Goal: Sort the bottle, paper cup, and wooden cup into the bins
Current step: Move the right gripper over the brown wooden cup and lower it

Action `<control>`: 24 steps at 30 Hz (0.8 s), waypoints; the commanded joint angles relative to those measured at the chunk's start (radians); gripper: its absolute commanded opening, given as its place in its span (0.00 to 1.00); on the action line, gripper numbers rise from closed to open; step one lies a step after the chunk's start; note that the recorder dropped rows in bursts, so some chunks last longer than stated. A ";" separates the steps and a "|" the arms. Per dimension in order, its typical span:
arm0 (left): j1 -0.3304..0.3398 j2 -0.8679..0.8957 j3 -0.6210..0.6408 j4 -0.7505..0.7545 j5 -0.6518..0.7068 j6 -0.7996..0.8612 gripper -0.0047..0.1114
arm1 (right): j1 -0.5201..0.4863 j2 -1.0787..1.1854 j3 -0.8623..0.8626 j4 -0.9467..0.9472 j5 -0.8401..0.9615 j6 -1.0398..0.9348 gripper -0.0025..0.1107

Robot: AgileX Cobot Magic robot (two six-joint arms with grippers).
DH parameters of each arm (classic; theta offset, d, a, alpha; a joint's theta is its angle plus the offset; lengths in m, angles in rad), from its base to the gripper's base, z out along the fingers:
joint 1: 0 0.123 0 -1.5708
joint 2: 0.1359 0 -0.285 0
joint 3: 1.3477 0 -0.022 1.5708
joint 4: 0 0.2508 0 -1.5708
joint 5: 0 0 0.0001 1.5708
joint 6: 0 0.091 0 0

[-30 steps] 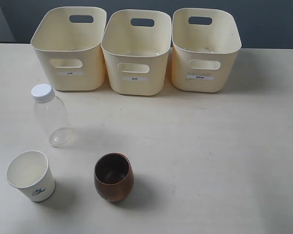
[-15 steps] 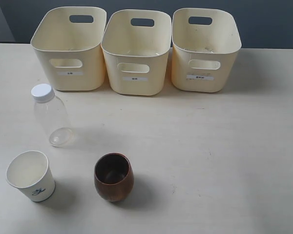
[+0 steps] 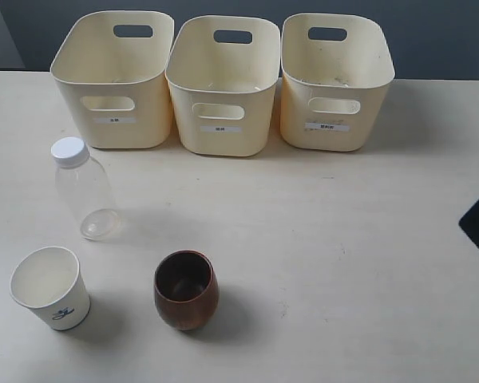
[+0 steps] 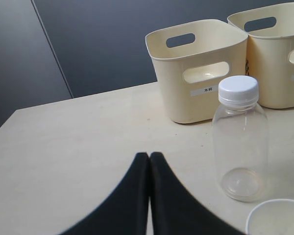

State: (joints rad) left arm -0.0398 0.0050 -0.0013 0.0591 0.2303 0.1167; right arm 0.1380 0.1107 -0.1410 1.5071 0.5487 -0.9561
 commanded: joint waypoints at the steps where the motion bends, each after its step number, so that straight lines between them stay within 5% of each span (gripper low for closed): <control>1: -0.003 -0.005 0.001 0.007 -0.006 -0.002 0.04 | 0.002 0.149 -0.005 0.003 0.081 -0.076 0.02; 9: -0.003 -0.005 0.001 0.007 -0.006 -0.002 0.04 | 0.002 0.484 -0.015 0.237 0.230 -0.487 0.02; 17: -0.003 -0.005 0.001 0.007 -0.006 -0.002 0.04 | 0.011 0.777 -0.154 0.237 0.361 -0.547 0.02; 24: -0.003 -0.005 0.001 0.007 -0.006 -0.002 0.04 | 0.227 0.977 -0.288 0.237 0.193 -0.560 0.02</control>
State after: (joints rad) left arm -0.0398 0.0050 -0.0013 0.0591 0.2303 0.1167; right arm 0.2759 1.0208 -0.3880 1.7327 0.8342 -1.5027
